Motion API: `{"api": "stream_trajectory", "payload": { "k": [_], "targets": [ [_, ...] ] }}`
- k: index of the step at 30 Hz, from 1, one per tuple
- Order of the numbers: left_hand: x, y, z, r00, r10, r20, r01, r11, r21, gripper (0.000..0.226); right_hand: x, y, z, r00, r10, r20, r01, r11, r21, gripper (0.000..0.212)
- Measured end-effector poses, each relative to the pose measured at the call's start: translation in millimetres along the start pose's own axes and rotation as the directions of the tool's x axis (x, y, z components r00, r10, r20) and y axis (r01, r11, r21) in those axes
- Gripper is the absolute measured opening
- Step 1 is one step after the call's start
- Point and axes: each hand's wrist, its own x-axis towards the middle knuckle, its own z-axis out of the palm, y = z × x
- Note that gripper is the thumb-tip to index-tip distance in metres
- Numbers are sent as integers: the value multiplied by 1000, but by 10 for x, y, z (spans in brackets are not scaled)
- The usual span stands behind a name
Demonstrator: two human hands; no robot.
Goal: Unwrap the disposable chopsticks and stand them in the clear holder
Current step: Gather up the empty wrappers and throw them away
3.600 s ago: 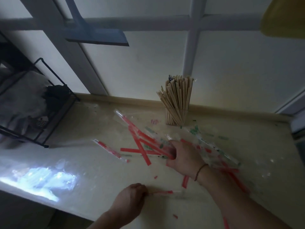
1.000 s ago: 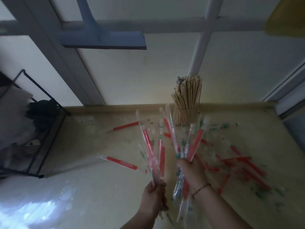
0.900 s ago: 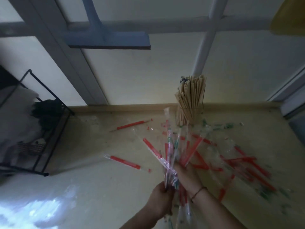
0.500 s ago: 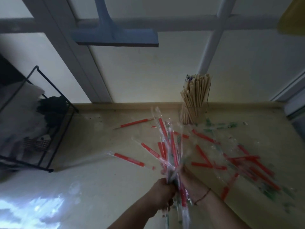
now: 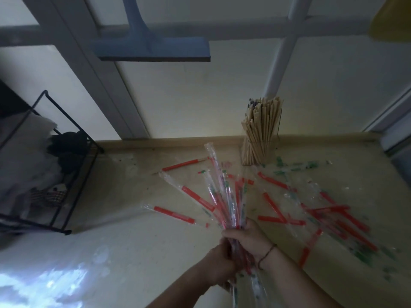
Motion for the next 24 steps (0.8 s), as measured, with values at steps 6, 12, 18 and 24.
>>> {"api": "stream_trajectory", "payload": {
  "k": [6,12,18,24],
  "targets": [
    [-26,-17,-248,998,-6,55,27,919,-394,61,53,-115,-251,995,12,-100,-11,1000,4,12],
    [196,376,-528,958,58,-280,-213,799,-563,66,173,-256,-352,967,-255,7,243,913,-327,26],
    [-55,442,-1269,978,-205,30,190,948,255,49,194,-447,-716,953,-300,48,165,379,-911,29],
    [636,485,-2300,632,226,-741,117,918,380,19,178,-224,-620,927,-295,233,258,48,-965,52]
  ]
}}
